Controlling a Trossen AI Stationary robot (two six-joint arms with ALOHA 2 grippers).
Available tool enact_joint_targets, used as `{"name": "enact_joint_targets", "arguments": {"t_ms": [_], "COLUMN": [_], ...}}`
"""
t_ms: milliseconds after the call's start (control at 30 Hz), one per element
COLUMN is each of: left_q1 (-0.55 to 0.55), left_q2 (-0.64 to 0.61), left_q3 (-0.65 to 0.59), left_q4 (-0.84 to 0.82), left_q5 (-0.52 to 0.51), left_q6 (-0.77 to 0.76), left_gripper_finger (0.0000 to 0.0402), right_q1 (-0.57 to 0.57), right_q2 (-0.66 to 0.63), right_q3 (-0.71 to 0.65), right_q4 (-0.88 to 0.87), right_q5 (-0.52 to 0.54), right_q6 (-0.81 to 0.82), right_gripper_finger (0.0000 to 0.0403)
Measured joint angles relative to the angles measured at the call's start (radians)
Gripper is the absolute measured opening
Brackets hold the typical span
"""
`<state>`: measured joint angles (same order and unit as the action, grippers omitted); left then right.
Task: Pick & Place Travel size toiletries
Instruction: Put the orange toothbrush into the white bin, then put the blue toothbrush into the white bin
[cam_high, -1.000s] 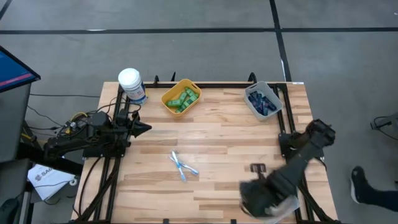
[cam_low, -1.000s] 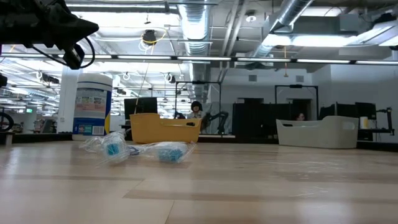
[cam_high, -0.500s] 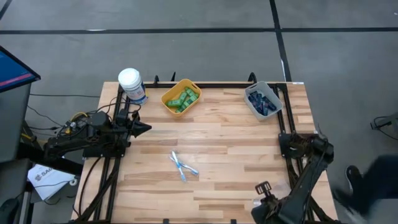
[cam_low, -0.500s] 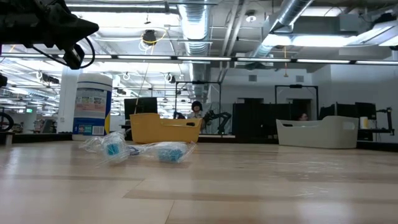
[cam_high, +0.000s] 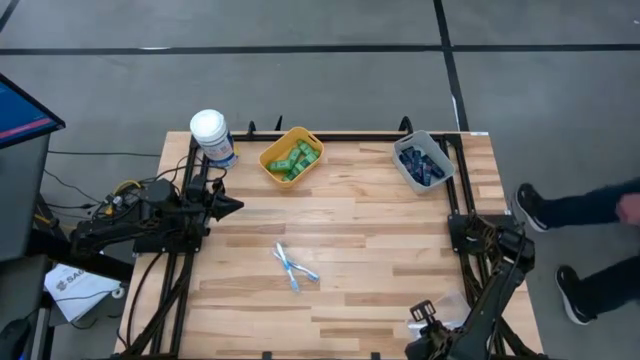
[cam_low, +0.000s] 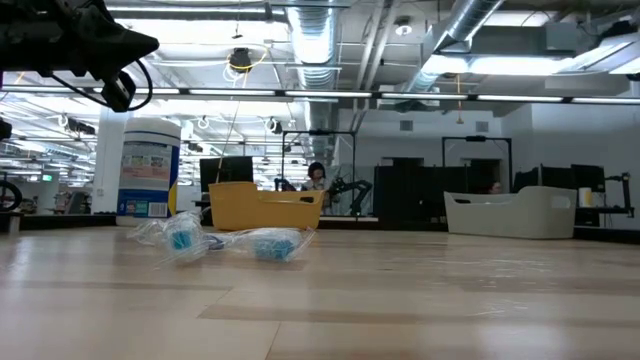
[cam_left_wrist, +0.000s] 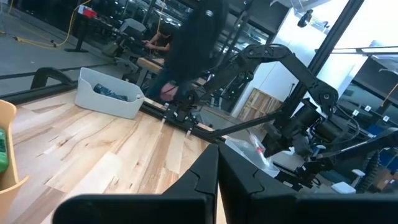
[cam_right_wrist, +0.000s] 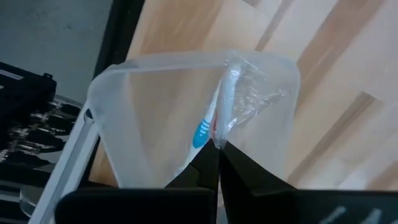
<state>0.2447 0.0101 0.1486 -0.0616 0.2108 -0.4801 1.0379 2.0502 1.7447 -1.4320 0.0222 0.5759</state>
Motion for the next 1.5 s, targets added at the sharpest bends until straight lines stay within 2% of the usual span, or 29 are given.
{"name": "enact_joint_targets", "arguments": {"t_ms": [200, 300, 600, 733, 867, 967, 1133, 1300, 1367, 1433, 1500], "left_q1": [0.0, 0.0, 0.0, 0.0, 0.0, 0.0, 0.0, 0.0, 0.0, 0.0, 0.0], "left_q2": [0.0, 0.0, 0.0, 0.0, 0.0, 0.0, 0.0, 0.0, 0.002, 0.005, 0.015], "left_q3": [0.0, 0.0, 0.0, 0.0, 0.0, 0.0, 0.0, -0.001, -0.001, -0.001, -0.001], "left_q4": [0.002, 0.003, 0.003, 0.003, 0.003, 0.003, 0.003, 0.003, 0.003, 0.0, 0.006], "left_q5": [0.0, 0.0, 0.0, 0.006, 0.006, 0.006, 0.005, 0.005, 0.005, 0.007, 0.007], "left_q6": [-0.008, -0.009, -0.026, -0.026, -0.025, -0.025, -0.024, -0.023, -0.023, -0.02, -0.009], "left_gripper_finger": [0.0001, 0.0001, 0.0001, 0.0001, 0.0001, 0.0001, 0.0001, 0.0001, 0.0001, 0.0001, 0.0001], "right_q1": [0.002, -0.004, -0.054, -0.142, -0.289, -0.424, -0.592, -0.671, -0.687, -0.705, -0.705], "right_q2": [0.0, 0.0, -0.006, -0.057, -0.12, -0.15, -0.127, -0.065, -0.053, -0.021, -0.006], "right_q3": [0.0, 0.0, 0.004, 0.029, 0.054, 0.054, 0.055, 0.056, 0.05, 0.06, 0.049], "right_q4": [0.0, -0.004, -0.035, -0.033, 0.006, 0.103, 0.342, 0.519, 0.513, 0.599, 0.562], "right_q5": [0.0, 0.002, 0.005, 0.095, 0.219, 0.222, 0.2, 0.184, 0.185, 0.185, 0.187], "right_q6": [0.006, 0.043, 0.164, 0.174, 0.194, 0.173, 0.004, -0.075, -0.082, -0.086, -0.092], "right_gripper_finger": [0.0002, 0.0015, 0.0118, 0.015, 0.0157, 0.0154, 0.0155, 0.0182, 0.0201, 0.0221, 0.0237]}}
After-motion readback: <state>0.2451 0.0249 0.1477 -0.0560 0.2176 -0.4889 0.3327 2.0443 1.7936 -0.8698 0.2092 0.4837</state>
